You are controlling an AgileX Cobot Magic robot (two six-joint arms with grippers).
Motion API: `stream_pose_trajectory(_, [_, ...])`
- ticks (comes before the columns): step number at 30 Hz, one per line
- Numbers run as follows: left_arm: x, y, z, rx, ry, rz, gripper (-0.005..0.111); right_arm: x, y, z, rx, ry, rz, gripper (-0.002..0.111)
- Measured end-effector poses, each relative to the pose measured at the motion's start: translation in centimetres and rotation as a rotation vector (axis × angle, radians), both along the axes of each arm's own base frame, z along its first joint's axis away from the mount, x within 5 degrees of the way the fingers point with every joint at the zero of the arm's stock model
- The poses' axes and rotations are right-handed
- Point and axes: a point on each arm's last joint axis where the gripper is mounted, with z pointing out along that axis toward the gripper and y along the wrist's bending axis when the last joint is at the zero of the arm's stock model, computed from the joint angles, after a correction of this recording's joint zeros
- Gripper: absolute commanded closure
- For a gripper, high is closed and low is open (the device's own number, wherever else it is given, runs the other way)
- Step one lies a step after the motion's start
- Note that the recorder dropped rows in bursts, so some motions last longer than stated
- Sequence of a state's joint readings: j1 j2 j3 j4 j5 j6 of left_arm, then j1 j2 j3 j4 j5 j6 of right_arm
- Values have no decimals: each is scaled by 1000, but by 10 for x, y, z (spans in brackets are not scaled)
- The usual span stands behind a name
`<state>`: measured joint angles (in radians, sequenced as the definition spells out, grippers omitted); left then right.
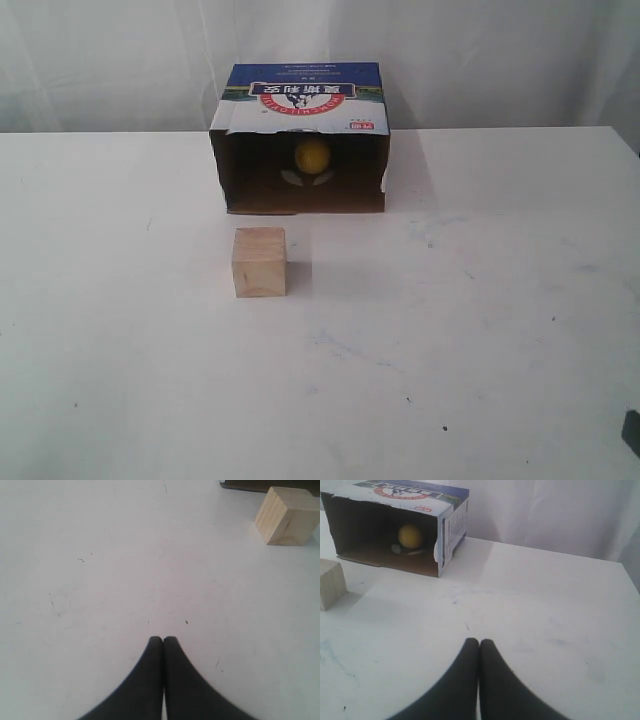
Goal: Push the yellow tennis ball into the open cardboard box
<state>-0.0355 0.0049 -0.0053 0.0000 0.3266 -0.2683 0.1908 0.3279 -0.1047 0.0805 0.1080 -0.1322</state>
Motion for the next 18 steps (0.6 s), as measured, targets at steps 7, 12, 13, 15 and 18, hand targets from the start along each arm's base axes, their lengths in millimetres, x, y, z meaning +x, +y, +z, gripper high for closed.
stream_pose_trajectory(7, [0, 0, 0, 0, 0, 0, 107, -23, -5, -24, -21, -63, -1, 108])
stream_pose_trajectory(12, [0, 0, 0, 0, 0, 0, 107, -30, -6, -30, -52, -23, 3, 108])
stream_pose_trajectory(13, [0, 0, 0, 0, 0, 0, 107, -30, -6, -31, -56, -15, 3, 108])
stream_pose_trajectory(15, [0, 0, 0, 0, 0, 0, 107, -30, -7, -32, -60, -4, 4, 108])
stream_pose_trajectory(18, [0, 0, 0, 0, 0, 0, 107, -30, -7, -32, -63, -1, 4, 108])
